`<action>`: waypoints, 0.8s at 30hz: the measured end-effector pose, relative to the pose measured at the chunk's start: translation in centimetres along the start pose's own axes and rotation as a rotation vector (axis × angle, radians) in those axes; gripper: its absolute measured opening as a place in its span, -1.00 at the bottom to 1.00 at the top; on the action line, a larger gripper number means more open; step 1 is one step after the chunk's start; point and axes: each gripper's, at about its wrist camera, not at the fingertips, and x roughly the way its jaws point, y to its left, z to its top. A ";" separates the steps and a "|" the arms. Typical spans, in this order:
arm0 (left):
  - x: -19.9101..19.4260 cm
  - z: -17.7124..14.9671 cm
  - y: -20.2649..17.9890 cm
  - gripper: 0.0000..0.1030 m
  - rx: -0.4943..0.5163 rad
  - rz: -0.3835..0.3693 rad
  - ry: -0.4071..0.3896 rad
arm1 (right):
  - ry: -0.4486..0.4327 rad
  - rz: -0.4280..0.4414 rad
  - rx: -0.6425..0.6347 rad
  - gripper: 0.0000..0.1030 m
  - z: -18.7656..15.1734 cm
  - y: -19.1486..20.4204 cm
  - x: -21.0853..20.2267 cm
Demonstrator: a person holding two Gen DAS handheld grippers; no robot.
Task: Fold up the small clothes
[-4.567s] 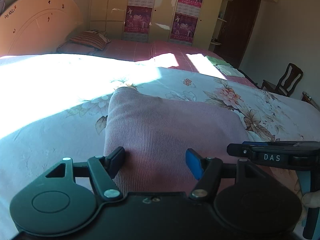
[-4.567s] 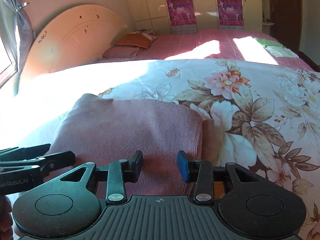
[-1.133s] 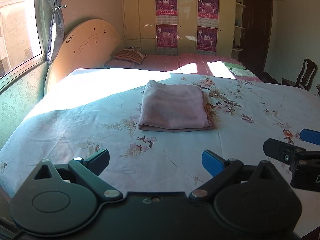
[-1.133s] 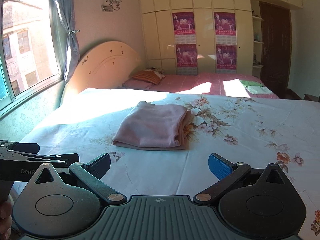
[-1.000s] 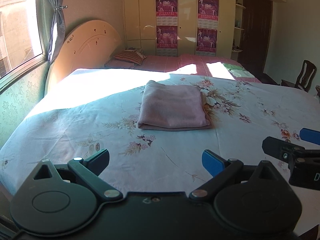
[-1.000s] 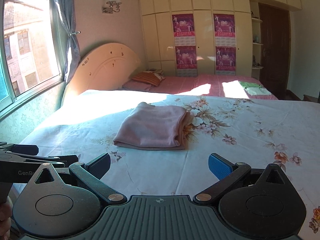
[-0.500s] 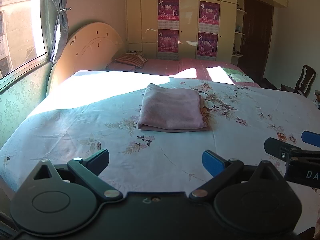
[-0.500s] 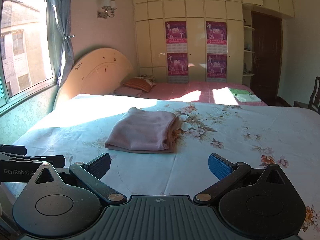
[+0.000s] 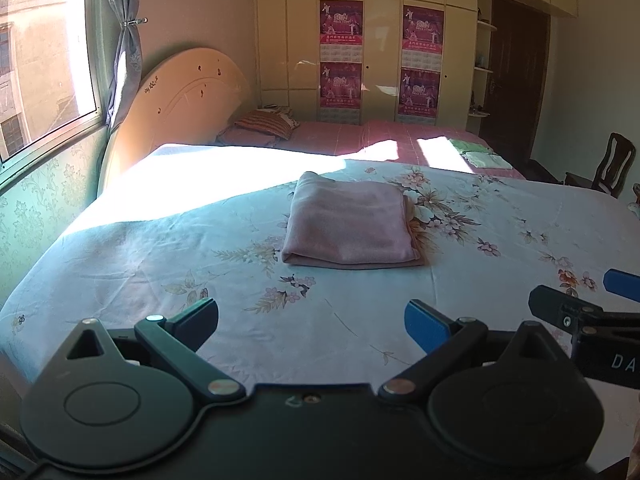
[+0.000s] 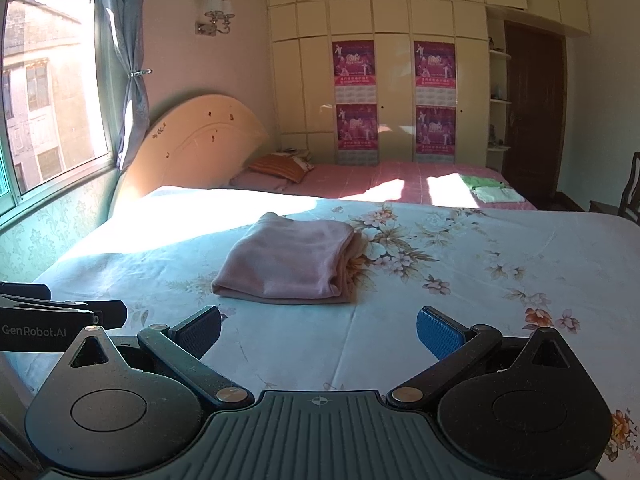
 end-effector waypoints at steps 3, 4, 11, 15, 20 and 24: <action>0.0 0.0 -0.1 0.93 0.000 0.002 -0.001 | 0.004 0.004 -0.002 0.99 0.0 0.0 0.2; 0.0 0.0 -0.1 0.93 -0.001 0.002 0.000 | 0.005 0.006 -0.004 0.99 0.0 0.1 0.2; 0.1 0.1 0.0 0.93 0.002 0.006 -0.001 | 0.002 0.010 -0.012 0.99 0.1 0.2 0.2; 0.1 0.0 -0.1 0.93 0.001 0.008 0.003 | 0.008 0.013 -0.004 0.99 0.1 0.2 0.3; 0.3 0.1 -0.2 0.93 0.000 0.008 0.007 | 0.015 0.017 -0.007 0.99 0.1 0.3 0.6; 0.3 0.1 -0.2 0.93 -0.001 0.006 0.009 | 0.014 0.020 -0.008 0.99 0.2 0.2 0.5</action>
